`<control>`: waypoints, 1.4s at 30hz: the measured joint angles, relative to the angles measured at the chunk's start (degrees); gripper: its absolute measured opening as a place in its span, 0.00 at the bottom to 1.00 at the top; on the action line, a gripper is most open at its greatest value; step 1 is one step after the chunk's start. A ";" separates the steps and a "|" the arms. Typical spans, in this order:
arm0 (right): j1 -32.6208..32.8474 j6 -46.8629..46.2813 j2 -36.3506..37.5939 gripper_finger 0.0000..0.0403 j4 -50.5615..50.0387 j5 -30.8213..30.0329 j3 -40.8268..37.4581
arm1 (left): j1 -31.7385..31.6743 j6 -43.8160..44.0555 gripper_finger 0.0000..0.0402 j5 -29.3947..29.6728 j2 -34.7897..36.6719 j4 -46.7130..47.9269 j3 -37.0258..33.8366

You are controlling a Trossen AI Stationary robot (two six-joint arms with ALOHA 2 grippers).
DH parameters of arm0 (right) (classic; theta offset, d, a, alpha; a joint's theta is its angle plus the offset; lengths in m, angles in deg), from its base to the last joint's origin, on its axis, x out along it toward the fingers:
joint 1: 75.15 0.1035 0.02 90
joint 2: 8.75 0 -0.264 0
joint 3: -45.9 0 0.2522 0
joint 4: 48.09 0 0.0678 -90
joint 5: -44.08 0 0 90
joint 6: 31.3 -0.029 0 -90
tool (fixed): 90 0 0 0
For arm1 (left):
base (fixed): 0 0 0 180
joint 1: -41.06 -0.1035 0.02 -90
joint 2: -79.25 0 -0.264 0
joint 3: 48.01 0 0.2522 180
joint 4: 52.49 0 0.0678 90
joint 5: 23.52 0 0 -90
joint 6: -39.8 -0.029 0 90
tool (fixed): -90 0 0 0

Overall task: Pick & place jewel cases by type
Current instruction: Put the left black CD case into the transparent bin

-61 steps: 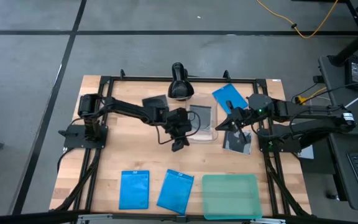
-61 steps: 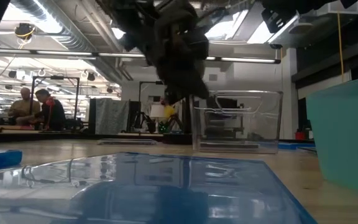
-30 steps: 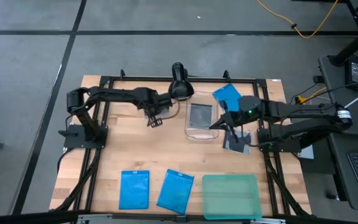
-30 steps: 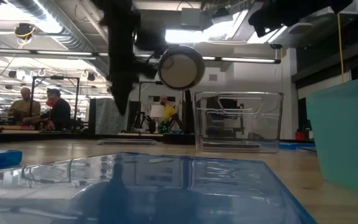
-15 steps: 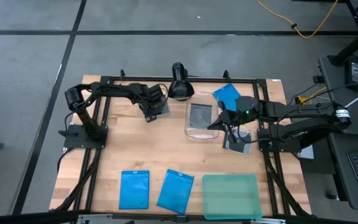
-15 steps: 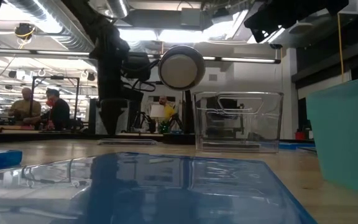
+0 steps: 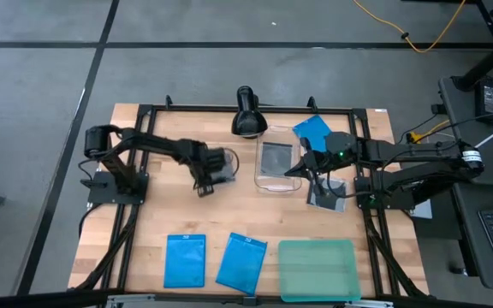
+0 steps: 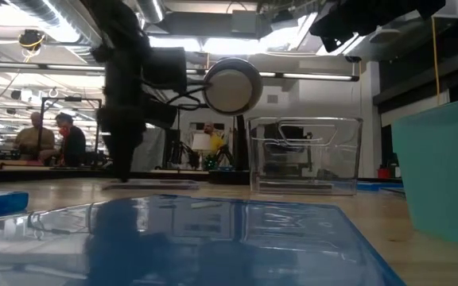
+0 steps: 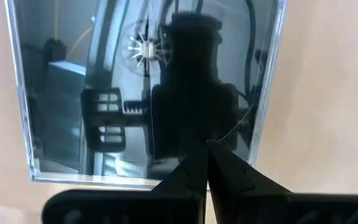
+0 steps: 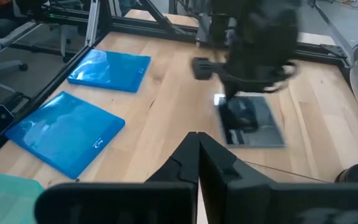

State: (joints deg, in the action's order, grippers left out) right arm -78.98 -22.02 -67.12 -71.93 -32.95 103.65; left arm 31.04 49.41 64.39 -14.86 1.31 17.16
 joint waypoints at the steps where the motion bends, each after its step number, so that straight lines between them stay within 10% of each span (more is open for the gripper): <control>1: 0.00 0.00 0.00 0.01 -0.01 0.00 0.00 | 1.67 1.08 0.01 -0.10 0.34 0.22 -0.04; 21: 3.16 -3.07 -9.23 0.01 6.61 2.17 0.02 | 27.25 18.56 0.00 1.66 3.86 -1.21 -1.86; 30: 6.18 -4.66 -12.73 0.01 10.33 2.21 0.07 | 19.10 10.41 0.00 13.34 7.66 -0.23 -1.61; 42: 10.26 -9.07 -14.62 0.01 10.81 2.12 0.04 | 4.30 -3.27 0.01 10.47 2.42 -12.48 -4.87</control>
State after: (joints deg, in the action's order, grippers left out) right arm -68.72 -31.09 -81.74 -61.12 -30.83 103.69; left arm 35.34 46.14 74.86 -12.44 -11.17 12.29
